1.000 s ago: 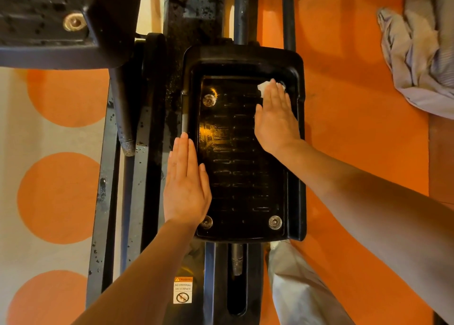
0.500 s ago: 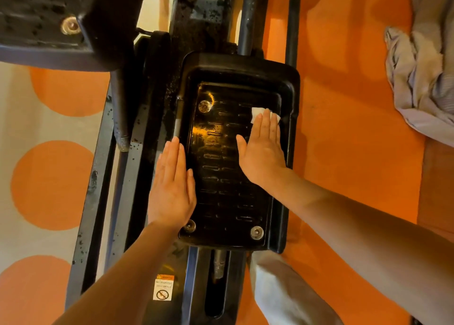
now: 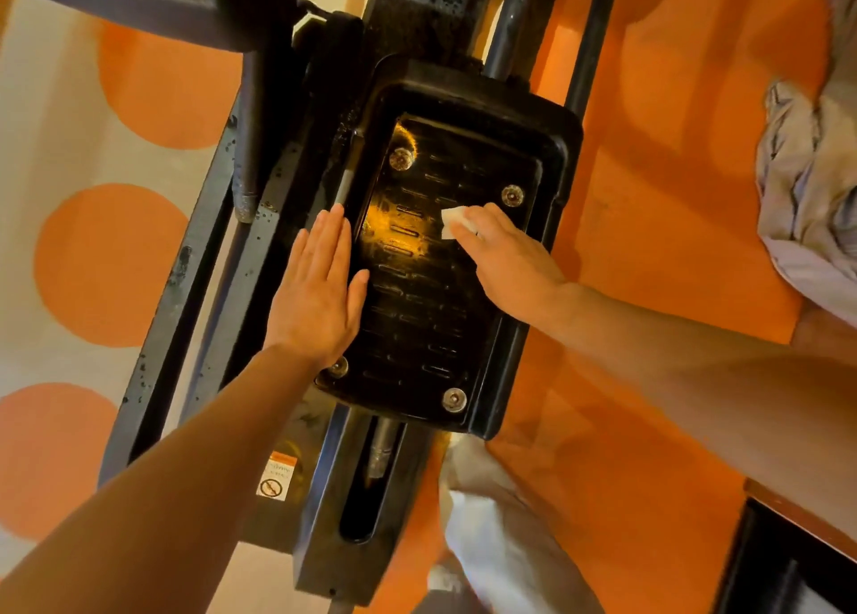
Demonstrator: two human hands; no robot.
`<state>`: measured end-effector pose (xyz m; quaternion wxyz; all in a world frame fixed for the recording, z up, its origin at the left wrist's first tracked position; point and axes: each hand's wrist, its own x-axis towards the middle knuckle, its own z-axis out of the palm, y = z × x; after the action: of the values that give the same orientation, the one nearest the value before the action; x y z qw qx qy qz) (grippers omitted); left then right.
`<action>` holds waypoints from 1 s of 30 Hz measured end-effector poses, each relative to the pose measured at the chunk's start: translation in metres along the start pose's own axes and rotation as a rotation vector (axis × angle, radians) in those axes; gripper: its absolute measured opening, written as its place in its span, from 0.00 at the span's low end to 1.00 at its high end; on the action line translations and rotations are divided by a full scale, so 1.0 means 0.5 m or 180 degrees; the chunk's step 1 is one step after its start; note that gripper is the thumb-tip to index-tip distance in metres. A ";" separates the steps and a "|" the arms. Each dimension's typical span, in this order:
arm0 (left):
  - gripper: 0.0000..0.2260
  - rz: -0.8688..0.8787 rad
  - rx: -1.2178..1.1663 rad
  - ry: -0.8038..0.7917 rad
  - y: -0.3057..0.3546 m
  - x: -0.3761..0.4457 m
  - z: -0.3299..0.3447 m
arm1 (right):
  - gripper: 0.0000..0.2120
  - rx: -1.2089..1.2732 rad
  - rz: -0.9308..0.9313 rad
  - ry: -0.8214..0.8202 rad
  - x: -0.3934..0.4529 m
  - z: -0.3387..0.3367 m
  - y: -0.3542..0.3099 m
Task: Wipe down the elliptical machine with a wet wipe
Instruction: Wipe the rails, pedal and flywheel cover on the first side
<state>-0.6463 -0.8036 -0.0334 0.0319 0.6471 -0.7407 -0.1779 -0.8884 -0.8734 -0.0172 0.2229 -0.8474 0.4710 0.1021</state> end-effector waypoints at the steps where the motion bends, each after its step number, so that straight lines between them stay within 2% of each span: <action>1: 0.28 -0.0016 0.0024 -0.0037 0.005 -0.007 -0.002 | 0.29 -0.0075 -0.0107 -0.0051 0.002 -0.007 0.005; 7: 0.29 0.0041 -0.0009 -0.0032 0.047 -0.059 -0.015 | 0.17 -0.0028 -0.0279 -0.0321 0.029 -0.037 0.029; 10: 0.28 -0.0095 -0.0094 0.0163 0.081 -0.072 -0.026 | 0.14 -0.0078 -0.0348 -0.0391 0.027 -0.045 0.028; 14: 0.28 -0.0361 -0.0264 0.0323 0.133 -0.098 -0.039 | 0.14 -0.0132 -0.0513 -0.0213 0.002 -0.057 0.020; 21: 0.29 -0.0512 -0.0212 0.0313 0.239 -0.183 -0.092 | 0.02 -0.0489 -0.1743 0.0517 -0.086 -0.117 -0.008; 26: 0.30 -0.0689 -0.0252 0.0486 0.321 -0.243 -0.168 | 0.02 -0.0557 -0.2381 0.0594 -0.153 -0.202 -0.014; 30: 0.31 -0.0797 -0.0234 0.0519 0.387 -0.276 -0.228 | 0.03 -0.0541 -0.2602 0.0689 -0.213 -0.285 -0.011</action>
<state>-0.7760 -0.6761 0.1571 0.0932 0.7451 -0.6421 -0.1544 -0.9460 -0.8581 0.1504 0.1238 -0.9854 0.1072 -0.0457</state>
